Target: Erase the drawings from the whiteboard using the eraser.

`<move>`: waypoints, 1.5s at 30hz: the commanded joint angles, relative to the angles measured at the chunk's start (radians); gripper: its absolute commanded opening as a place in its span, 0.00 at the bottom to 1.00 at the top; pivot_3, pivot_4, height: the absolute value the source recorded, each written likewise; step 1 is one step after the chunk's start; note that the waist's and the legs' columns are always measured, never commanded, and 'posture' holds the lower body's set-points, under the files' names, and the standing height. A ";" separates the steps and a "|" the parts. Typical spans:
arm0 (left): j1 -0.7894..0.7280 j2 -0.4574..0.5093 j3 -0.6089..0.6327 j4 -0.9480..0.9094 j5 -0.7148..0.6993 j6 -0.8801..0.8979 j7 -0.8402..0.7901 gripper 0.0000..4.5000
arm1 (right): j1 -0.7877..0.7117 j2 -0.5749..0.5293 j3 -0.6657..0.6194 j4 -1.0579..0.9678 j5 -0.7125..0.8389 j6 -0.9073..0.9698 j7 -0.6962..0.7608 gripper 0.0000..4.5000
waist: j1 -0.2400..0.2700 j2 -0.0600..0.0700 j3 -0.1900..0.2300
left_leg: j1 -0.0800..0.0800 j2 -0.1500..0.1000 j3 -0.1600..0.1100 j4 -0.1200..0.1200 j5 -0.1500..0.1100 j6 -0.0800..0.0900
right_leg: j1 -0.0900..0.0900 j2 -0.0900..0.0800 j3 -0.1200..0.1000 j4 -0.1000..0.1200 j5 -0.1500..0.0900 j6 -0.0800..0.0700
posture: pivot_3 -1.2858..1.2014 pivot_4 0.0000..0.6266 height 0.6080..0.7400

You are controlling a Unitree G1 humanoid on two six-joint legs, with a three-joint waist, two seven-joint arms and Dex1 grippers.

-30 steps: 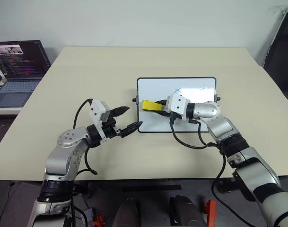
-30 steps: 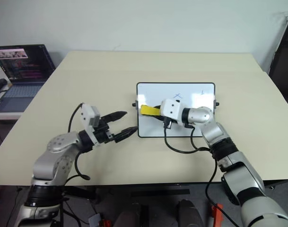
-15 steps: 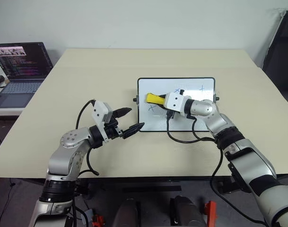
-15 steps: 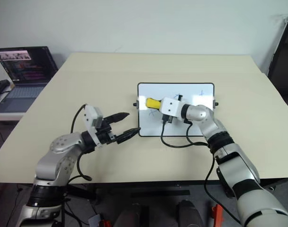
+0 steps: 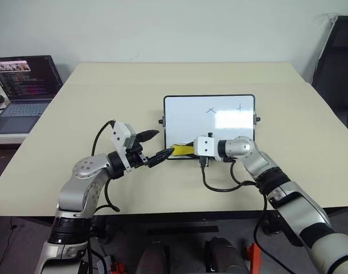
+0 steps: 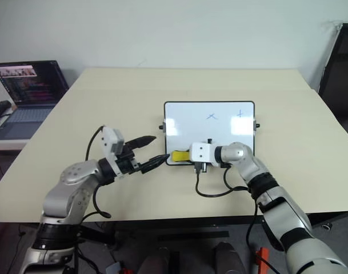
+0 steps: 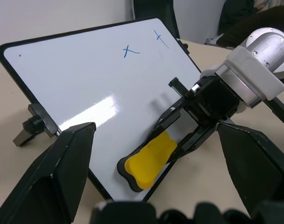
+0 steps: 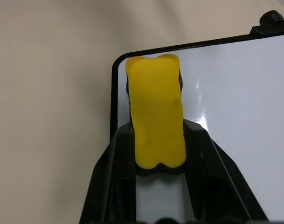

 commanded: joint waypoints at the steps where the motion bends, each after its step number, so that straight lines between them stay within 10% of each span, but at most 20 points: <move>1: -0.027 0.013 0.027 -0.004 -0.009 -0.025 -0.009 1.00 | -0.064 -0.008 -0.047 0.082 -0.034 0.029 -0.133 0.22 | -0.003 0.000 0.000 | 0.000 0.000 0.000 0.000 0.000 0.000 | 0.000 0.000 0.000 0.000 0.000 0.000 | 0.52 0.24 1.00; 8: -0.046 0.021 0.041 -0.021 -0.028 -0.014 -0.016 1.00 | -0.034 -0.030 -0.177 -0.189 0.212 0.163 0.056 0.22 | -0.002 0.000 0.001 | -0.004 0.000 -0.002 -0.001 0.001 0.002 | -0.002 0.000 -0.001 -0.002 0.001 -0.001 | 0.52 0.24 1.00; 18: -0.116 0.103 0.081 -0.059 -0.063 0.030 -0.038 1.00 | 0.166 -0.431 -0.393 -0.816 0.497 0.627 0.298 0.22 | 0.017 -0.001 0.002 | -0.023 0.000 -0.003 -0.006 -0.003 -0.003 | -0.021 -0.001 -0.004 -0.003 0.001 0.001 | 0.52 0.24 1.00; 26: -0.152 0.138 0.065 -0.005 -0.041 0.018 -0.074 1.00 | 0.356 -0.680 -0.500 -0.860 0.520 0.700 0.360 0.22 | 0.012 -0.001 0.003 | -0.022 0.000 -0.001 -0.010 -0.003 -0.003 | -0.020 -0.001 -0.003 -0.007 -0.002 0.003 | 0.52 0.24 1.00; 45: -0.178 0.181 0.065 0.002 -0.011 0.006 -0.111 1.00 | 0.355 -0.737 -0.490 -0.815 0.494 0.670 0.379 0.22 | 0.013 -0.002 0.004 | -0.022 0.000 0.001 -0.010 -0.003 -0.003 | -0.020 -0.001 -0.002 -0.010 -0.002 0.005 | 0.52 0.24 1.00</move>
